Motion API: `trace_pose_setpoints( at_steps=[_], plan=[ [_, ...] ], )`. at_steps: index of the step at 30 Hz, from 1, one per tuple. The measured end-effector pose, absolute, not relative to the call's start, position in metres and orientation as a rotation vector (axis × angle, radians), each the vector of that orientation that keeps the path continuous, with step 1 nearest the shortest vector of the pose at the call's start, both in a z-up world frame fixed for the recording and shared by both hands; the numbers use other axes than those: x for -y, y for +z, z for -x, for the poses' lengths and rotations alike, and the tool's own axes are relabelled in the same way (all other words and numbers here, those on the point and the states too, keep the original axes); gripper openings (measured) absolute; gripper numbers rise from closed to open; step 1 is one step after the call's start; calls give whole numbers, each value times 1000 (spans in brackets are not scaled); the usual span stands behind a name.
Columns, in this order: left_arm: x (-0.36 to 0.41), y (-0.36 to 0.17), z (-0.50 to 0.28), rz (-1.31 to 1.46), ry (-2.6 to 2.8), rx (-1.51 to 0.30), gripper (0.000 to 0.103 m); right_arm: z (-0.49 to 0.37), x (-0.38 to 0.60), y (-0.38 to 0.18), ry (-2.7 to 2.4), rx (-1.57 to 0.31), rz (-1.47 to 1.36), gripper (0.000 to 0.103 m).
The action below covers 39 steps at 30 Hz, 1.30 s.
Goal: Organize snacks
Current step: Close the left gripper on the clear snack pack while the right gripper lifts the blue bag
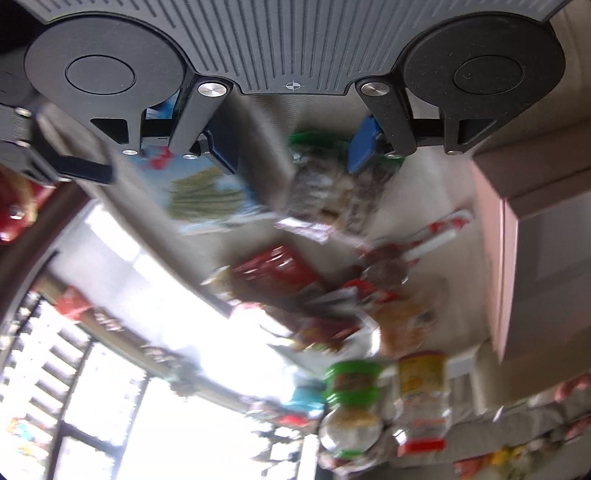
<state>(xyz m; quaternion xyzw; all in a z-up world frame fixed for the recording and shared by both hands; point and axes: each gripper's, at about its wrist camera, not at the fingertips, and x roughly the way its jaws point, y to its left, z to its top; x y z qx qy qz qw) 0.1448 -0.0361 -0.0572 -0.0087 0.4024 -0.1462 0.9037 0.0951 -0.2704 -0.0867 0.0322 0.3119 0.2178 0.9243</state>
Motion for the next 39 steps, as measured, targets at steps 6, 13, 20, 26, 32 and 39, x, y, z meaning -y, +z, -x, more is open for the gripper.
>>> trace_pose_setpoints(
  at_steps=[6,13,20,26,32,39],
  plan=[
    [34,-50,-151,-114,-306,-782,72,-94,270,-87,447,-636,-66,103],
    [33,-70,-189,-122,-274,-846,71,-93,270,-87,451,-634,-69,103],
    [27,-69,-174,-70,-307,-868,66,-98,266,-80,459,-679,-78,103],
    [10,-62,-112,-21,-300,-872,65,-122,243,-66,422,-750,-145,103],
    [-26,-58,-49,77,-244,-885,65,-125,201,-73,365,-760,91,93],
    [-68,-52,-2,148,-157,-881,65,-100,198,-40,579,-782,149,90]
  ],
)
